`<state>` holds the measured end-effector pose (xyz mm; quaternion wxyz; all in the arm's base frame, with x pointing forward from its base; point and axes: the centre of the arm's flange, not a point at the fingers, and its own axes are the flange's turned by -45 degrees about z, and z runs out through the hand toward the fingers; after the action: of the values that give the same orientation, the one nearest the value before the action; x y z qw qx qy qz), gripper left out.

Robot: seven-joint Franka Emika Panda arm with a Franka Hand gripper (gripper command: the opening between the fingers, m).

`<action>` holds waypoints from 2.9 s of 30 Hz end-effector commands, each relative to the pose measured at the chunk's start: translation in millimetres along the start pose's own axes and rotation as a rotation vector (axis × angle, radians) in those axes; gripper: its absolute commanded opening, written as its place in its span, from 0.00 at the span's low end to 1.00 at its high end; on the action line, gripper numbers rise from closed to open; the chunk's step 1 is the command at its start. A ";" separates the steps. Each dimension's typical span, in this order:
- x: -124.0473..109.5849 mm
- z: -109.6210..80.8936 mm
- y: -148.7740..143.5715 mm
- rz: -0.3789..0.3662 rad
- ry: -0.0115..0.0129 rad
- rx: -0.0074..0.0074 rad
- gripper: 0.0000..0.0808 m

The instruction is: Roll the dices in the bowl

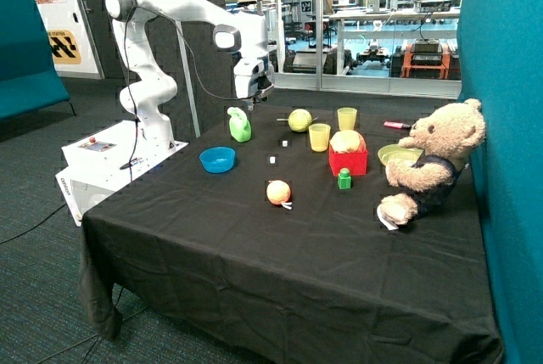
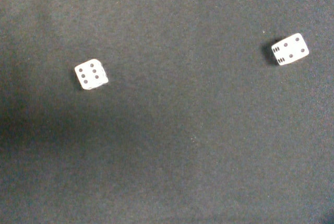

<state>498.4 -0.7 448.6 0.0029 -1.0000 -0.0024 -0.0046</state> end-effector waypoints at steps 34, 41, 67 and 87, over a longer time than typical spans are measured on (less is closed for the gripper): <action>34.4 81.0 -69.2 -0.314 -0.0101 -0.0043 0.15; 35.7 95.2 -73.2 -0.305 -0.0100 -0.0043 0.10; 34.6 126.6 -80.0 -0.322 -0.0101 -0.0042 0.59; 43.3 139.8 -86.2 -0.315 -0.0101 -0.0043 0.69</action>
<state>537.0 81.9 313.5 0.0006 -0.9876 -0.1568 -0.0014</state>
